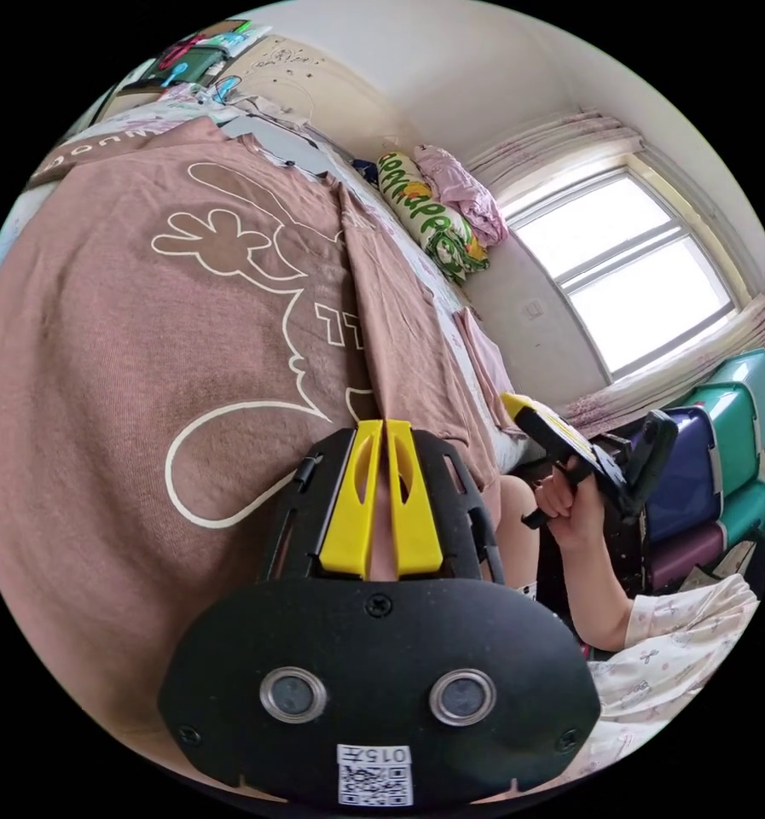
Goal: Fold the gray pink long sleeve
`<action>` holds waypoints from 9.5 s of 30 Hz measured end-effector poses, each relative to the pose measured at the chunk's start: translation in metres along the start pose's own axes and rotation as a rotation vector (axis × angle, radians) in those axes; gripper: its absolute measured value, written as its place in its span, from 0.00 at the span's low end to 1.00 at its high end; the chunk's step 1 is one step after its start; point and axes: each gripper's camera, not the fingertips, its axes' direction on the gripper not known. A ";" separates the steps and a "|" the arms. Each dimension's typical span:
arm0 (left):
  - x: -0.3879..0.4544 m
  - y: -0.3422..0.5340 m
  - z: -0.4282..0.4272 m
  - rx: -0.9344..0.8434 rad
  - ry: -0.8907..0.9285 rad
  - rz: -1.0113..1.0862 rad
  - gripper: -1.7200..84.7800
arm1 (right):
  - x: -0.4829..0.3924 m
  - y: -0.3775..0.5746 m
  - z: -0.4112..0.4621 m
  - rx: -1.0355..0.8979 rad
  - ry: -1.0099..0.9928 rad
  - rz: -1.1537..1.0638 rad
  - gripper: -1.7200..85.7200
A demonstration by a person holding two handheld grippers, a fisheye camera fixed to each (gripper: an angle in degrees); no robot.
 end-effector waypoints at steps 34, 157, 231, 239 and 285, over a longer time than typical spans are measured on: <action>-0.306 -0.157 -0.306 0.782 -0.422 -0.595 0.04 | 0.018 -0.135 0.027 -0.291 -0.162 -0.007 0.01; -0.237 -0.099 0.018 0.227 0.432 0.135 0.10 | 0.027 -0.088 -0.011 -0.132 -0.452 0.341 0.03; 0.167 0.010 -0.034 0.023 -0.229 0.358 0.12 | 0.046 -0.157 -0.051 -0.115 -0.360 0.200 0.02; 0.183 0.006 -0.053 0.050 -0.281 0.351 0.11 | 0.086 -0.140 -0.050 -0.072 -0.458 0.290 0.01; 0.181 0.021 -0.145 0.091 -0.281 0.188 0.04 | 0.071 -0.055 -0.092 -0.061 -0.463 0.288 0.02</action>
